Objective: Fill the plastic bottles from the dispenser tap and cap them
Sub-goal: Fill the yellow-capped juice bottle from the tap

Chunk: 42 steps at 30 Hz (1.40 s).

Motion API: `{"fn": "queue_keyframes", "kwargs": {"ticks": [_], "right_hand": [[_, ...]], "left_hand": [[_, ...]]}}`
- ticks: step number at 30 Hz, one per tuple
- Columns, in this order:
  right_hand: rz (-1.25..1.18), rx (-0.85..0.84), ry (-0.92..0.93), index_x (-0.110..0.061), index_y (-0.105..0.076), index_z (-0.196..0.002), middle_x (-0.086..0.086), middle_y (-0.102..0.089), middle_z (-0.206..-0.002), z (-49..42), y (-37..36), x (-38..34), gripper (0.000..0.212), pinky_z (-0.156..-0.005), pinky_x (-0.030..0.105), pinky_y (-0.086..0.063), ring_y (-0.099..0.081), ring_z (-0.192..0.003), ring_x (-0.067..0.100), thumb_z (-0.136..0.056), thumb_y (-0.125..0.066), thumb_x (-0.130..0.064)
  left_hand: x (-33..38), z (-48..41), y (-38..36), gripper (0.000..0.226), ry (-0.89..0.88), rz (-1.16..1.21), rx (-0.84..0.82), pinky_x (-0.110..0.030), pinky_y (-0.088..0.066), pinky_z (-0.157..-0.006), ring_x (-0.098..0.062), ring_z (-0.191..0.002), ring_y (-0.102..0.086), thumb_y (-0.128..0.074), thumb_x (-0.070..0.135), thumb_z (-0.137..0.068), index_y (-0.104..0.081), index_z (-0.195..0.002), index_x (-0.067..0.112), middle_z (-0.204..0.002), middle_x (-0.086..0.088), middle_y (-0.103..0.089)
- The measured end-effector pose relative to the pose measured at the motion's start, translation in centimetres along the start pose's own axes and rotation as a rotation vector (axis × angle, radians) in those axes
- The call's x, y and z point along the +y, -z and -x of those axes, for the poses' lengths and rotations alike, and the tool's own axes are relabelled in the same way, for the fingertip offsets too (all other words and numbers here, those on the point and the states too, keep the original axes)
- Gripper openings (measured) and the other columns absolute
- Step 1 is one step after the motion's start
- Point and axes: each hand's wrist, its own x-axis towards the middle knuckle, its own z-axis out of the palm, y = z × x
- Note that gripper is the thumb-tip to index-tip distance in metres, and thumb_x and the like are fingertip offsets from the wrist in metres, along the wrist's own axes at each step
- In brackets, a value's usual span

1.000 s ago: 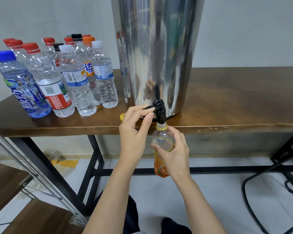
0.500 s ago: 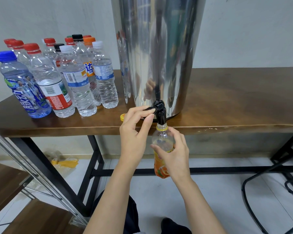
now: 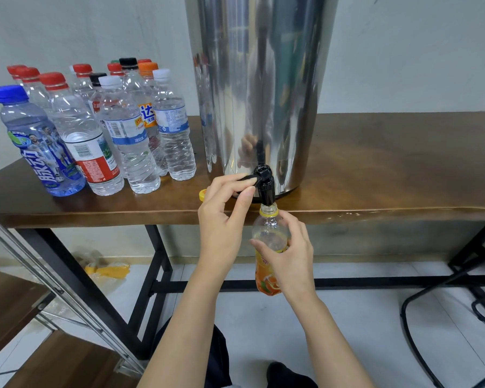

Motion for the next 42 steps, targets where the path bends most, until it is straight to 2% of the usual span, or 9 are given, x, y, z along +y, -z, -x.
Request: {"fn": "queue_keyframes", "kwargs": {"ticks": [6,13,15,19,22,26,31,35,42], "right_hand": [[0.012,-0.005,-0.004,-0.049,-0.045,-0.123,-0.018,-0.049,-0.123,-0.08,-0.01,0.09,0.067,-0.086,0.003,-0.034,-0.043,-0.11,-0.019,-0.073,-0.086,-0.032],[0.013,-0.009,-0.005,-0.046,-0.047,-0.126,-0.018,-0.049,-0.125,-0.09,-0.16,0.31,0.067,-0.087,0.006,-0.035,-0.044,-0.111,-0.017,-0.073,-0.086,-0.034],[0.015,-0.01,-0.007,-0.044,-0.048,-0.128,-0.017,-0.049,-0.125,-0.11,-0.16,0.3,0.067,-0.087,0.006,-0.035,-0.044,-0.111,-0.018,-0.073,-0.086,-0.034],[0.011,-0.01,-0.006,-0.044,-0.048,-0.127,-0.018,-0.049,-0.124,-0.08,-0.09,0.16,0.067,-0.086,0.004,-0.033,-0.042,-0.111,-0.02,-0.073,-0.086,-0.033],[0.009,-0.015,-0.008,-0.046,-0.047,-0.125,-0.018,-0.049,-0.124,-0.07,-0.04,0.03,0.066,-0.086,0.003,-0.033,-0.042,-0.111,-0.02,-0.073,-0.086,-0.033],[0.01,-0.014,-0.009,-0.045,-0.048,-0.126,-0.018,-0.049,-0.123,-0.05,-0.05,0.04,0.066,-0.085,0.002,-0.033,-0.042,-0.111,-0.019,-0.073,-0.086,-0.033],[0.006,-0.011,-0.008,-0.043,-0.05,-0.127,-0.019,-0.049,-0.124,0.03,-0.04,0.1,0.067,-0.087,0.004,-0.034,-0.042,-0.112,-0.02,-0.073,-0.086,-0.032],[0.007,-0.012,-0.012,-0.044,-0.049,-0.126,-0.02,-0.049,-0.123,0.1,-0.04,0.05,0.066,-0.086,0.004,-0.035,-0.041,-0.111,-0.021,-0.073,-0.086,-0.032],[0.0,-0.012,-0.022,-0.037,-0.051,-0.13,-0.017,-0.05,-0.124,0.18,0.0,0.13,0.068,-0.085,0.003,-0.035,-0.043,-0.112,-0.017,-0.072,-0.087,-0.032]], "left_hand": [[0.1,0.01,-0.01,0.016,0.004,-0.001,0.0,-0.009,-0.043,-0.084,-0.018,-0.114,-0.06,-0.061,0.017,-0.095,-0.073,-0.103,0.023,-0.113,0.001,-0.067],[-0.02,-0.02,-0.02,0.016,0.001,-0.008,-0.001,-0.011,-0.043,-0.087,-0.018,-0.115,-0.06,-0.061,0.016,-0.096,-0.073,-0.104,0.022,-0.113,0.0,-0.067],[-0.14,0.0,-0.04,0.016,0.003,-0.009,-0.004,-0.016,-0.043,-0.091,-0.017,-0.115,-0.06,-0.061,0.017,-0.096,-0.073,-0.104,0.021,-0.114,0.001,-0.067],[-0.43,0.06,-0.06,0.016,0.006,-0.012,0.002,-0.034,-0.047,-0.1,-0.017,-0.116,-0.06,-0.061,0.018,-0.095,-0.074,-0.105,0.019,-0.114,0.003,-0.066],[-0.52,0.04,-0.06,0.016,-0.001,-0.004,0.01,-0.037,-0.046,-0.102,-0.018,-0.116,-0.06,-0.061,0.018,-0.095,-0.073,-0.105,0.022,-0.114,0.002,-0.067],[-0.5,0.03,-0.03,0.016,0.002,-0.005,0.003,-0.036,-0.046,-0.102,-0.018,-0.116,-0.06,-0.061,0.019,-0.095,-0.073,-0.105,0.024,-0.114,0.003,-0.067],[-0.38,0.04,-0.04,0.016,0.017,0.004,0.001,-0.025,-0.045,-0.097,-0.017,-0.116,-0.06,-0.061,0.019,-0.095,-0.073,-0.104,0.024,-0.114,0.003,-0.066],[-0.41,0.04,-0.06,0.016,0.012,-0.007,0.006,-0.03,-0.046,-0.099,-0.015,-0.116,-0.06,-0.061,0.019,-0.095,-0.073,-0.105,0.023,-0.114,0.004,-0.066],[-0.42,0.11,0.01,0.017,0.019,-0.011,0.003,-0.032,-0.046,-0.1,-0.015,-0.116,-0.06,-0.061,0.02,-0.095,-0.074,-0.105,0.02,-0.114,0.004,-0.066]]}}
